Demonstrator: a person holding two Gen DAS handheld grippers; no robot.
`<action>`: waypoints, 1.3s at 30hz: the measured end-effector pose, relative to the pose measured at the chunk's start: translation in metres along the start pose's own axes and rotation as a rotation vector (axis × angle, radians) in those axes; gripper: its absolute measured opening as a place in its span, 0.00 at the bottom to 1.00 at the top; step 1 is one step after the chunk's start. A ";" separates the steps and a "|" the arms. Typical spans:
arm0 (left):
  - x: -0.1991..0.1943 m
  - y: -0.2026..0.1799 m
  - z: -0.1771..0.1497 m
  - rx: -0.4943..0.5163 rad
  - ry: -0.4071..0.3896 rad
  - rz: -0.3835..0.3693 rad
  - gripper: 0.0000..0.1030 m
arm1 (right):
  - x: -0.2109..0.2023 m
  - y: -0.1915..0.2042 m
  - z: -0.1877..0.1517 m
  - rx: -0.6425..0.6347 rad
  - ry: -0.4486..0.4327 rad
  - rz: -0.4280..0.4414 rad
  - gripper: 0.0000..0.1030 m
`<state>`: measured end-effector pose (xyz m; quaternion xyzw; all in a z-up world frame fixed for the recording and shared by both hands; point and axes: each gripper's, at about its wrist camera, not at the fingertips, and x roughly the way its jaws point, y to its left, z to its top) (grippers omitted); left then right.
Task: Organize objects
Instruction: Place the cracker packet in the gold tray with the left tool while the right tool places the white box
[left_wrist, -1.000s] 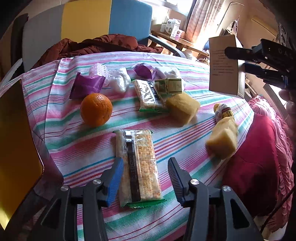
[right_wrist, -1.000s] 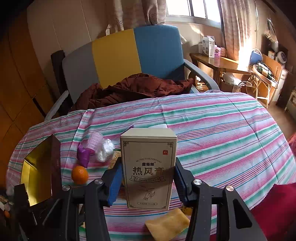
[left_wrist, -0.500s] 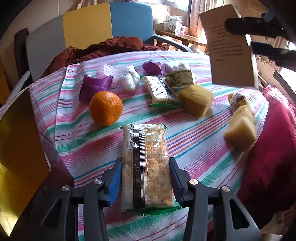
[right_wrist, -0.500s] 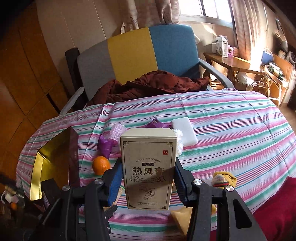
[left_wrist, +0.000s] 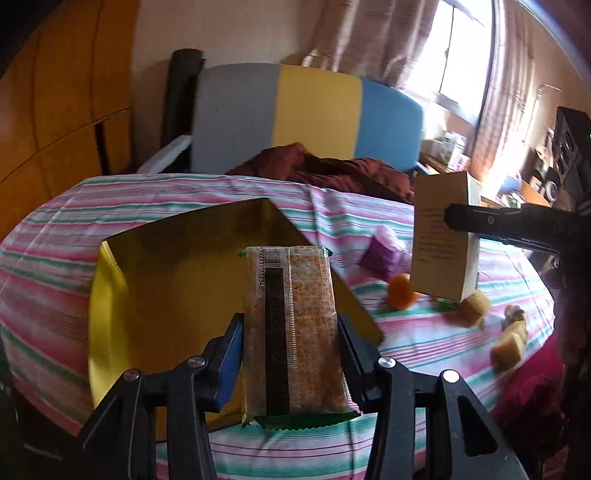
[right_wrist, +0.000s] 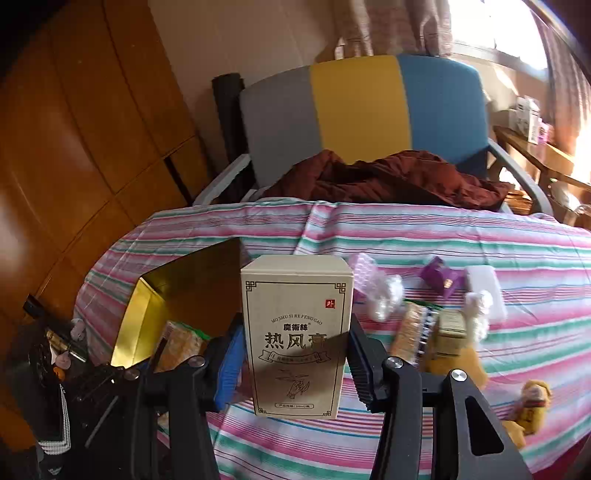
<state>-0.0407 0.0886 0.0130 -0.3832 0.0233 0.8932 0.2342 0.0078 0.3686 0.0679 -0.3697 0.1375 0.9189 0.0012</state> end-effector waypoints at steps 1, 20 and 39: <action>-0.001 0.014 -0.002 -0.022 0.002 0.027 0.47 | 0.009 0.013 0.003 -0.020 0.011 0.023 0.50; -0.001 0.122 -0.037 -0.236 0.024 0.201 0.48 | 0.182 0.203 0.031 -0.150 0.290 0.299 0.58; -0.031 0.094 -0.036 -0.196 -0.038 0.294 0.49 | 0.105 0.183 -0.032 -0.261 0.076 0.051 1.00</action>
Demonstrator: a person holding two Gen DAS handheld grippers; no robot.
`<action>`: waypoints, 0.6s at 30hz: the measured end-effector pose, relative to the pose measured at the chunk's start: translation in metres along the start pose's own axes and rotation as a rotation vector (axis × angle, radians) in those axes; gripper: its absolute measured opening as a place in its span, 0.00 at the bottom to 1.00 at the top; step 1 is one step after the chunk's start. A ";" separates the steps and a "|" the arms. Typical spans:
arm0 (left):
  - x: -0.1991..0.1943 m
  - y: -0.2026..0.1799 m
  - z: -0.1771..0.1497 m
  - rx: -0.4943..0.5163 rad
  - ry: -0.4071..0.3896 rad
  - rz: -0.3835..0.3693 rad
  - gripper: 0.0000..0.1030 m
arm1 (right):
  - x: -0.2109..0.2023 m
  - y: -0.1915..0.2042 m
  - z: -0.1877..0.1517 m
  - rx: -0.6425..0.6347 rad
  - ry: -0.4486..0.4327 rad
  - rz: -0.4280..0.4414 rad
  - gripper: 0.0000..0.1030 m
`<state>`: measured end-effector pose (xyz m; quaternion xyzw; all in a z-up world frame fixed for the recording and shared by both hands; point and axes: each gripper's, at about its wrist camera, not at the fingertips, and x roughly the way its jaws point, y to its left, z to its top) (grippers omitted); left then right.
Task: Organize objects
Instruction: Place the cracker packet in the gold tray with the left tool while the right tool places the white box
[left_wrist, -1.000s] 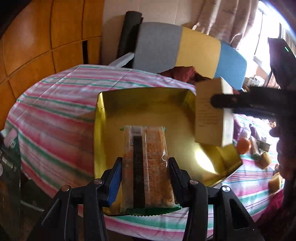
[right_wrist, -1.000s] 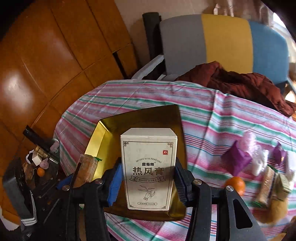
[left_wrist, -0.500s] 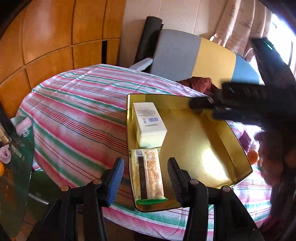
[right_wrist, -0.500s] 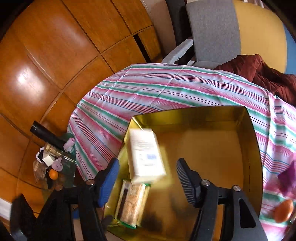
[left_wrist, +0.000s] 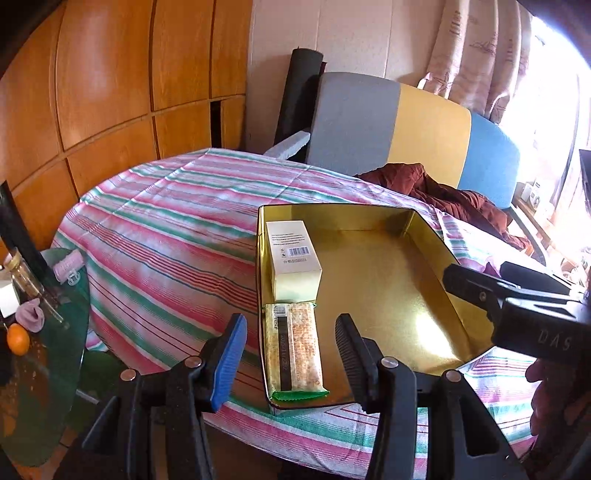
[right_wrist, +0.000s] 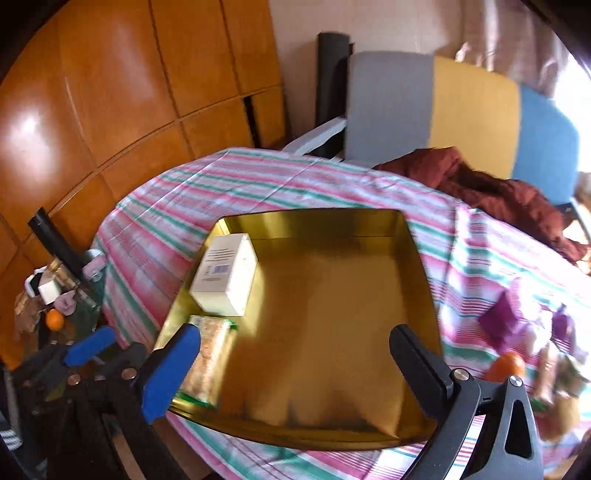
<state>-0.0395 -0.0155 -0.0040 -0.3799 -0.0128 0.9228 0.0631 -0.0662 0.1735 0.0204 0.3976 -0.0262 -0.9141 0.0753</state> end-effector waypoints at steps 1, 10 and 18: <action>-0.001 -0.003 -0.001 0.007 -0.002 -0.001 0.49 | -0.004 -0.002 -0.003 0.003 -0.013 -0.019 1.00; -0.012 -0.021 -0.007 0.078 -0.040 0.015 0.49 | -0.028 -0.017 -0.025 0.006 -0.077 -0.153 1.00; -0.020 -0.025 -0.004 0.109 -0.078 0.033 0.49 | -0.035 -0.031 -0.040 0.048 -0.096 -0.207 1.00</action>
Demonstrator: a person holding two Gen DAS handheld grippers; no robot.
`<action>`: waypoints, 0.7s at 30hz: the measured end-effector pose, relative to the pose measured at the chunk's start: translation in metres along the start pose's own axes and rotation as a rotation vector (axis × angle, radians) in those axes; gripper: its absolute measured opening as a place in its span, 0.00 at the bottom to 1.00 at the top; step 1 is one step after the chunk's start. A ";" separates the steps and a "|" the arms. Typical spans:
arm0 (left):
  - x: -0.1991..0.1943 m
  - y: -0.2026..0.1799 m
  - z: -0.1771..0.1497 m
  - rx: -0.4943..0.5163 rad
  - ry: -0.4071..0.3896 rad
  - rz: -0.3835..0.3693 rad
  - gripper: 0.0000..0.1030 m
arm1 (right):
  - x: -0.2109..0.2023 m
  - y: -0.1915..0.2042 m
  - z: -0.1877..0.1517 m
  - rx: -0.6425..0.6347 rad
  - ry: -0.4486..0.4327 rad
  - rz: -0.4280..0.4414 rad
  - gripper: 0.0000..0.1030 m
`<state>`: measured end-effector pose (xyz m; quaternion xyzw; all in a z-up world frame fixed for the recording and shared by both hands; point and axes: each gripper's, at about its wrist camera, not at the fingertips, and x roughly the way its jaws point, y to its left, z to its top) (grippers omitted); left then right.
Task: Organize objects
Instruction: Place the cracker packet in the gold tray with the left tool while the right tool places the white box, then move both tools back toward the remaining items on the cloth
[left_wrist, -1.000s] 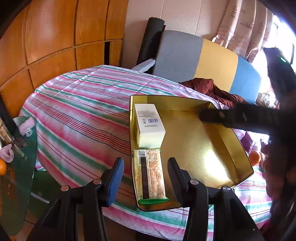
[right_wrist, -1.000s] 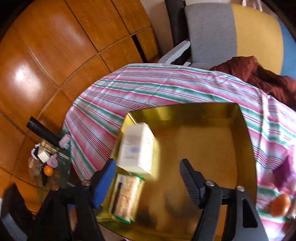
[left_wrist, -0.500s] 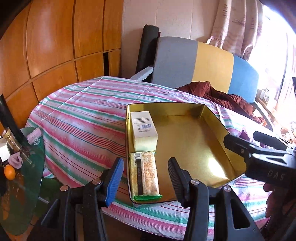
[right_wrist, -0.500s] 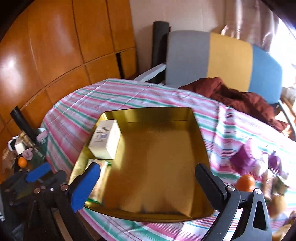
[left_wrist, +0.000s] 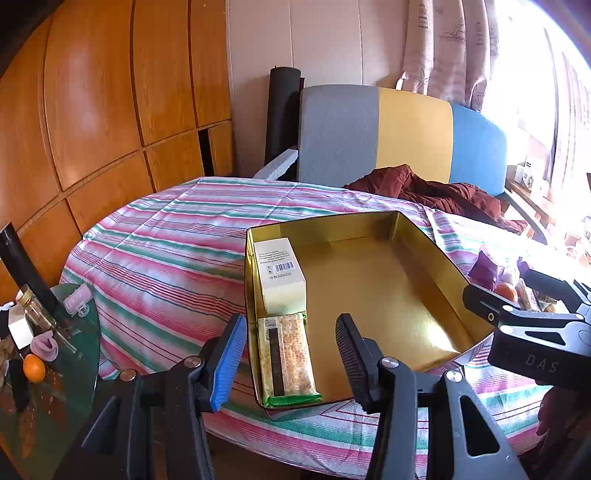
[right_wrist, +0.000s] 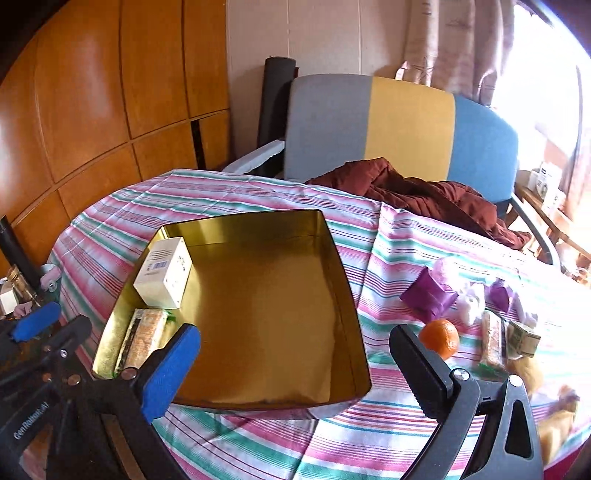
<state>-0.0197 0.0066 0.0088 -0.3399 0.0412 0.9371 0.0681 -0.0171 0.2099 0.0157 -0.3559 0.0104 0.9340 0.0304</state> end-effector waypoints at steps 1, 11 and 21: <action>-0.001 0.000 0.000 0.003 -0.002 0.001 0.49 | 0.000 0.000 -0.001 -0.001 -0.003 -0.004 1.00; -0.009 -0.011 0.002 0.054 -0.032 0.014 0.49 | -0.004 -0.008 -0.006 0.009 -0.007 -0.032 1.00; -0.012 -0.031 0.006 0.103 -0.038 -0.013 0.49 | -0.010 -0.041 -0.011 0.069 -0.009 -0.070 1.00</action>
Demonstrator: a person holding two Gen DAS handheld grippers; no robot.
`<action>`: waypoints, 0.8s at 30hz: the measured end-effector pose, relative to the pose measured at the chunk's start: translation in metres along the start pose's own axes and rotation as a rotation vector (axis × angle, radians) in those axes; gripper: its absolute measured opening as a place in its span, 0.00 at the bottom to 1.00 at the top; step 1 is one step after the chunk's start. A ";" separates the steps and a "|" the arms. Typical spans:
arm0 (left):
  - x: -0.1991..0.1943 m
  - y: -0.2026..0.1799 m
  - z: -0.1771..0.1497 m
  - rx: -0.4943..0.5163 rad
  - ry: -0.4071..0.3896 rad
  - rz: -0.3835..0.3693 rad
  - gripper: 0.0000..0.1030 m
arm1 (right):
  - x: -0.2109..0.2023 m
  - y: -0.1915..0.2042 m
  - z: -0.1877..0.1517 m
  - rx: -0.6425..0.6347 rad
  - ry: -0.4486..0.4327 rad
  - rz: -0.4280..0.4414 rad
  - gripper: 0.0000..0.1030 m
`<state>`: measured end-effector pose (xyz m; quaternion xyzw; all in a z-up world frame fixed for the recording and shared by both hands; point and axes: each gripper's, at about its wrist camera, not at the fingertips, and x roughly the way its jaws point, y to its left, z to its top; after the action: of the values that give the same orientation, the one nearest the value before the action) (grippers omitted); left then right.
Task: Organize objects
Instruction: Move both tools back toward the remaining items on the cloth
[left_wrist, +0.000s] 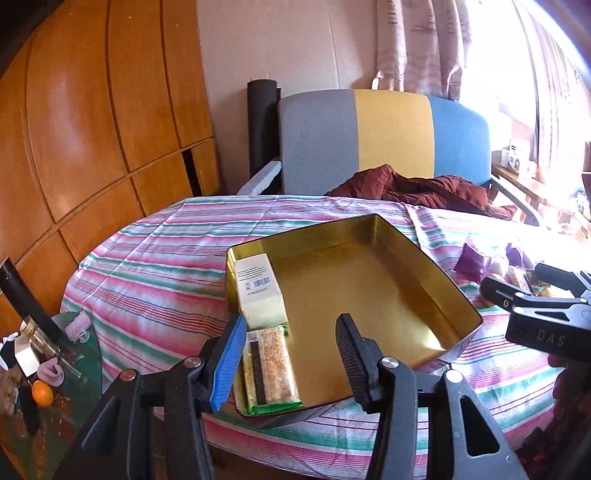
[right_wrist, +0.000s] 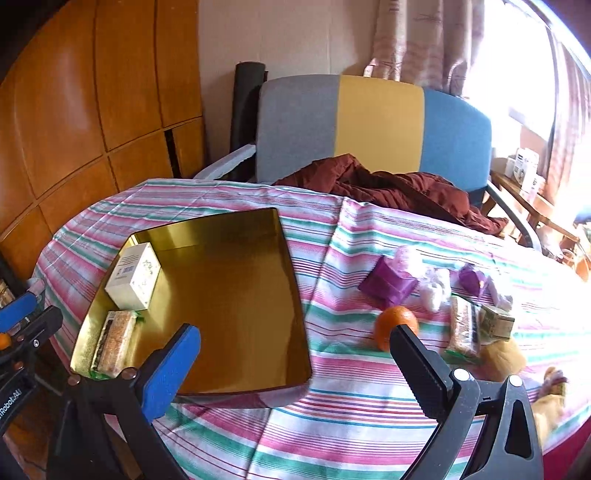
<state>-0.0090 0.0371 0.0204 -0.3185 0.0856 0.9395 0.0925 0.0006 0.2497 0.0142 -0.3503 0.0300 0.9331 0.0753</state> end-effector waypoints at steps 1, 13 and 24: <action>0.000 -0.002 0.001 0.005 0.000 -0.004 0.49 | 0.000 -0.005 0.000 0.006 0.000 -0.005 1.00; 0.005 -0.043 0.007 0.097 0.002 -0.083 0.49 | -0.010 -0.080 -0.011 0.120 0.025 -0.119 1.00; 0.006 -0.115 0.017 0.243 0.001 -0.290 0.49 | -0.044 -0.199 -0.033 0.264 0.060 -0.343 1.00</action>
<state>0.0024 0.1527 0.0180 -0.3142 0.1516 0.8989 0.2649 0.0863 0.4370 0.0178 -0.3649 0.0939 0.8838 0.2773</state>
